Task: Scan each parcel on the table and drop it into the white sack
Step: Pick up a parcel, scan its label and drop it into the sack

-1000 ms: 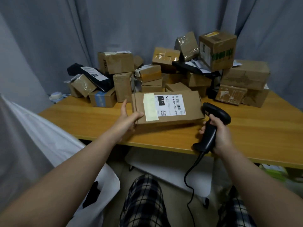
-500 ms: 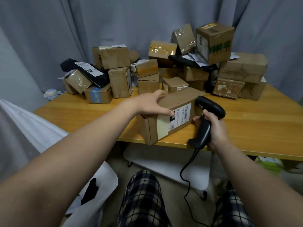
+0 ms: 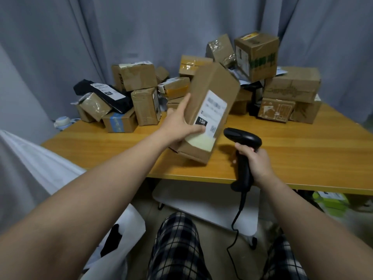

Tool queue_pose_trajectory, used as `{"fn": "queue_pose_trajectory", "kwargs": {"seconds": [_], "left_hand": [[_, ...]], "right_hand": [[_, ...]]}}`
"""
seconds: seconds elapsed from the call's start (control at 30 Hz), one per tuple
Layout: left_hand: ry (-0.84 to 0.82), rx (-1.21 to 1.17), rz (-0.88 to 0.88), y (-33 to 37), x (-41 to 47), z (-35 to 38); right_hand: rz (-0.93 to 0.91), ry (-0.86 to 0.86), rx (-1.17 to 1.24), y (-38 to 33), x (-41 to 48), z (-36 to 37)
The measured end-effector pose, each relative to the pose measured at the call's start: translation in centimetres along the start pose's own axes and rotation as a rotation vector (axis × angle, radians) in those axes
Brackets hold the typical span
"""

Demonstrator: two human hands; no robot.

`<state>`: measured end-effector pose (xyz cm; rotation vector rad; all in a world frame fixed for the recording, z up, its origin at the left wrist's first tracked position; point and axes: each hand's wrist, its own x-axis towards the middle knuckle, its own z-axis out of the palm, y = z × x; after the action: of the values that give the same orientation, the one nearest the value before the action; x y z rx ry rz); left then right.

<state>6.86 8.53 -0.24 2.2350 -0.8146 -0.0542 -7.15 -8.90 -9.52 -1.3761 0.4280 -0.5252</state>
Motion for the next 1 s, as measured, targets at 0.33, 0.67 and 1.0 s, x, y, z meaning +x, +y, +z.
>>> {"fn": "queue_pose_trajectory", "kwargs": {"seconds": [0.33, 0.67, 1.0], "left_hand": [[0.194, -0.433, -0.113, -5.4, -3.2, 1.8], [0.215, -0.384, -0.062, -5.9, -2.7, 2.3], [0.183, -0.454, -0.099, -5.9, -2.1, 1.8]], "right_hand": [[-0.124, -0.036, -0.266, -1.3, -0.6, 1.7], [-0.64, 0.043, -0.529, -3.8, -3.3, 6.4], [-0.675, 0.012, -0.438, -2.5, -4.0, 6.2]]}}
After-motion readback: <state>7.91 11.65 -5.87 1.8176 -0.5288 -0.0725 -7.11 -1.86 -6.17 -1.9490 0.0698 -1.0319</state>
